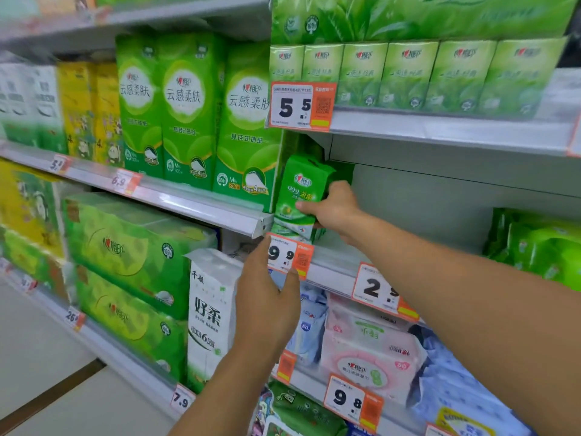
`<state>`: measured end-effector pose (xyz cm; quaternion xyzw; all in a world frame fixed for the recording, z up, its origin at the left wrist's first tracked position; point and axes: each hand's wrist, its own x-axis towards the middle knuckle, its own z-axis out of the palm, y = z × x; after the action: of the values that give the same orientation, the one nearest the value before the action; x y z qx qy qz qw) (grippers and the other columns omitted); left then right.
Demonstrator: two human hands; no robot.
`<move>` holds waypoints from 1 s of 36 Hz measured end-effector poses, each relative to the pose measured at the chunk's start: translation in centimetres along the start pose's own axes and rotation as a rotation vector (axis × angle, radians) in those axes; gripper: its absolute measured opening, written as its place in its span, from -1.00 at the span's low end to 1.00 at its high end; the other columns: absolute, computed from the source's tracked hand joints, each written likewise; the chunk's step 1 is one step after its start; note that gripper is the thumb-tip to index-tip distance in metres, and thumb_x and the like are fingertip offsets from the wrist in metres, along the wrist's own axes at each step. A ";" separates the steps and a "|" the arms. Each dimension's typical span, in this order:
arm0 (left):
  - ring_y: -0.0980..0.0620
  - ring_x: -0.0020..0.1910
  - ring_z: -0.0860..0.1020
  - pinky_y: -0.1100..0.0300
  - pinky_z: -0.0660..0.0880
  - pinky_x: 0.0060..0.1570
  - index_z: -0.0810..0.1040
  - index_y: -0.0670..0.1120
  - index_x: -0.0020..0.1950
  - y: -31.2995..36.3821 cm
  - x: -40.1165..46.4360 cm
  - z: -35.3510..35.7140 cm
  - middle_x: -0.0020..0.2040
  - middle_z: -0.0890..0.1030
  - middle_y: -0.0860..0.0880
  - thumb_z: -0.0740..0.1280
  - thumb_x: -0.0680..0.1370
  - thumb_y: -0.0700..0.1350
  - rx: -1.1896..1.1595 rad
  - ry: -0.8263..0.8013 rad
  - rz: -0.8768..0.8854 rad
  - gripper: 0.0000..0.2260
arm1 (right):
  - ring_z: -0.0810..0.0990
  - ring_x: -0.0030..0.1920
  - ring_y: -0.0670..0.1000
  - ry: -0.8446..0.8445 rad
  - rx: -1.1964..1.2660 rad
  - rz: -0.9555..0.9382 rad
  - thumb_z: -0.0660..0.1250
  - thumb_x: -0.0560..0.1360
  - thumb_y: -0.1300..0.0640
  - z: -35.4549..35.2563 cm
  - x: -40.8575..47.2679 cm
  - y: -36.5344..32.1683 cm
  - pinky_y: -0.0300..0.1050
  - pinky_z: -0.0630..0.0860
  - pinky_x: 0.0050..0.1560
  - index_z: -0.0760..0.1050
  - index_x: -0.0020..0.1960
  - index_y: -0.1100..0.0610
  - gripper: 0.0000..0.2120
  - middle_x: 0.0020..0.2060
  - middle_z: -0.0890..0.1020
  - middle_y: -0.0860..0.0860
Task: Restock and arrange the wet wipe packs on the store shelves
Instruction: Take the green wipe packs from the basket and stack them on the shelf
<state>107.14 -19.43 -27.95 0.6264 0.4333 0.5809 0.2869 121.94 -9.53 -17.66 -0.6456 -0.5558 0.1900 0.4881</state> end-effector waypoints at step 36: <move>0.08 0.34 0.39 -0.01 0.40 0.34 0.34 0.05 0.45 -0.7 -0.2 -0.1 0.37 0.39 0.11 0.38 0.56 -0.10 0.063 -0.134 0.033 -0.53 | 0.18 0.55 0.16 -0.204 0.110 0.273 0.45 0.46 -0.18 -0.2 0.7 0.8 0.15 0.16 0.52 0.09 0.57 0.21 -0.09 0.57 0.19 0.14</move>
<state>106.86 -19.29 -28.63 0.6798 0.4209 0.5285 0.2854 122.69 -8.86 -18.00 -0.6649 -0.4984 0.3490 0.4332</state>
